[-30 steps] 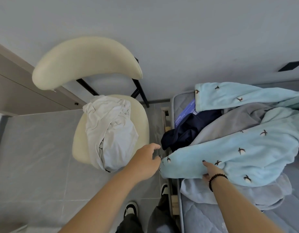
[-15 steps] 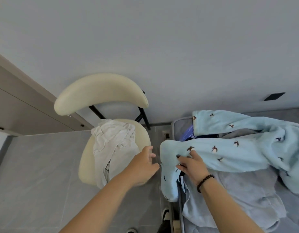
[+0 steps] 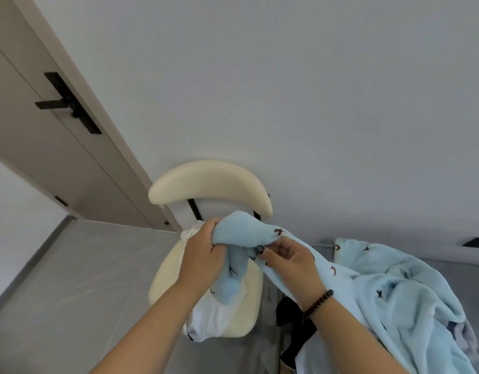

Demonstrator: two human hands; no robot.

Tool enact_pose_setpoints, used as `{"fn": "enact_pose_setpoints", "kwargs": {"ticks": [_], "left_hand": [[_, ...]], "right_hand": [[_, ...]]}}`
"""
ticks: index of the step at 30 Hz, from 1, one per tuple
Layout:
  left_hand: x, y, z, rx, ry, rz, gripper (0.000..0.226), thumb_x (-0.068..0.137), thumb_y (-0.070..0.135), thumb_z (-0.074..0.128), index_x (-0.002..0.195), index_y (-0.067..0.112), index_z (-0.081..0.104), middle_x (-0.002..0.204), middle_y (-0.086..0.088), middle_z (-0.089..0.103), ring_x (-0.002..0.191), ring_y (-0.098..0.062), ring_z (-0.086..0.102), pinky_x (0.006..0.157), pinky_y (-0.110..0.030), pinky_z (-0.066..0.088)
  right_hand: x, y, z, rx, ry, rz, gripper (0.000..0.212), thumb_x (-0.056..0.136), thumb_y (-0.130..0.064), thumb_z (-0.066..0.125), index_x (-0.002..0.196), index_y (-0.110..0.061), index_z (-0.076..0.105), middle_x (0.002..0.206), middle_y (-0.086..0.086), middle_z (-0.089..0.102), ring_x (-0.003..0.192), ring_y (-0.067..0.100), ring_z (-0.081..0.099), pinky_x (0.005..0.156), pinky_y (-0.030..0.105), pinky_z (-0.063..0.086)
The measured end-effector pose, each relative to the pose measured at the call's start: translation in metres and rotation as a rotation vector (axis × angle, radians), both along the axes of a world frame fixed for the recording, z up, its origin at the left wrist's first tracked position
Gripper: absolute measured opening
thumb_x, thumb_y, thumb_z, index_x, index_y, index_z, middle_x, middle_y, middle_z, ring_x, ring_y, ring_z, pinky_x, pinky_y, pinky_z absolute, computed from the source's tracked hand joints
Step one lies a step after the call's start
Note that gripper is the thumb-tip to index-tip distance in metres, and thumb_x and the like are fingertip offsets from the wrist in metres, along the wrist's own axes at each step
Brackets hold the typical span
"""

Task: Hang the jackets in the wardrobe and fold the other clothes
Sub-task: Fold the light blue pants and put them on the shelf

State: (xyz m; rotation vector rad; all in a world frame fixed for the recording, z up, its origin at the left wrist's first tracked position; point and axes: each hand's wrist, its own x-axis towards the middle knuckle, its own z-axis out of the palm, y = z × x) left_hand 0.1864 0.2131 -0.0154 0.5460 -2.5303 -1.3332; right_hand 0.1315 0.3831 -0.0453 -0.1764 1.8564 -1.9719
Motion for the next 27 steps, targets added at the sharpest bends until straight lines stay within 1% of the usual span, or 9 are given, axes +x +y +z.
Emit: {"fn": "enact_pose_setpoints", "kwargs": {"ticks": [3,6,9,12,14,15,17,21,27], "left_hand": [[0.016,0.001,0.024,-0.001,0.065,0.106,0.043,0.089,-0.001,0.046,0.099,0.041,0.056,0.09,0.025,0.065,0.086,0.009,0.059,0.064,-0.006,0.043],[0.04,-0.006,0.053,0.043,0.175,0.181,0.039,0.089,-0.003,0.047,0.102,0.031,0.061,0.093,0.027,0.066,0.086,0.007,0.061,0.066,-0.005,0.044],[0.066,-0.025,0.09,0.065,0.294,0.255,0.038,0.09,-0.006,0.049,0.097,0.029,0.063,0.09,0.02,0.069,0.082,0.005,0.063,0.067,-0.009,0.047],[0.096,-0.046,0.125,0.069,0.397,0.302,0.036,0.091,-0.006,0.05,0.093,0.027,0.063,0.086,0.021,0.069,0.079,0.006,0.062,0.066,-0.01,0.048],[0.119,-0.059,0.143,0.09,0.462,0.335,0.031,0.091,-0.004,0.051,0.095,0.025,0.063,0.087,0.02,0.069,0.079,0.006,0.063,0.065,-0.01,0.048],[0.132,-0.067,0.15,0.109,0.494,0.359,0.03,0.091,-0.003,0.052,0.096,0.024,0.064,0.088,0.018,0.07,0.08,0.006,0.064,0.066,-0.01,0.049],[0.16,-0.084,0.16,0.148,0.546,0.409,0.03,0.091,-0.004,0.051,0.1,0.02,0.066,0.092,0.014,0.071,0.083,0.003,0.065,0.066,-0.012,0.05],[0.223,-0.119,0.178,0.172,0.577,0.481,0.03,0.089,-0.002,0.052,0.1,0.022,0.067,0.094,0.011,0.072,0.083,0.002,0.066,0.063,-0.011,0.05],[0.354,-0.183,0.19,0.162,0.627,0.671,0.025,0.083,0.021,0.06,0.108,0.025,0.062,0.103,0.008,0.07,0.098,-0.011,0.066,0.078,-0.031,0.055]], "right_hand": [[0.018,-0.012,-0.019,0.262,0.303,-0.235,0.034,0.074,-0.011,0.079,0.098,-0.021,0.058,0.097,-0.02,0.058,0.091,0.004,0.058,0.078,0.017,0.048],[0.033,-0.023,-0.034,0.463,0.504,-0.311,0.074,0.066,-0.014,0.086,0.127,-0.013,0.044,0.125,-0.006,0.036,0.12,0.018,0.039,0.104,0.034,0.036],[0.039,-0.034,-0.037,0.543,0.599,-0.293,0.094,0.063,-0.019,0.087,0.139,-0.007,0.032,0.136,0.004,0.029,0.128,0.026,0.032,0.109,0.042,0.03],[0.043,-0.051,-0.021,0.522,0.473,-0.165,0.07,0.077,-0.023,0.076,0.134,-0.016,0.037,0.125,0.001,0.044,0.106,0.018,0.051,0.093,0.034,0.046],[0.046,-0.065,-0.002,0.594,0.399,-0.004,0.017,0.092,-0.025,0.059,0.108,-0.02,0.053,0.092,-0.005,0.06,0.077,0.011,0.056,0.075,0.032,0.051],[0.05,-0.074,0.009,0.623,0.429,0.074,0.009,0.095,-0.023,0.053,0.087,-0.019,0.055,0.074,-0.005,0.059,0.064,0.01,0.053,0.066,0.032,0.05],[0.064,-0.095,0.027,0.569,0.488,0.165,0.031,0.098,-0.02,0.048,0.067,-0.016,0.047,0.056,-0.004,0.049,0.051,0.01,0.044,0.054,0.025,0.042],[0.122,-0.144,0.08,0.265,0.446,0.274,0.035,0.098,-0.011,0.048,0.063,-0.011,0.04,0.054,0.0,0.038,0.05,0.008,0.031,0.047,0.015,0.03],[0.236,-0.238,0.153,-0.128,0.276,0.454,0.028,0.096,-0.011,0.05,0.082,0.014,0.051,0.077,0.012,0.05,0.074,0.019,0.043,0.071,0.035,0.038]]}}
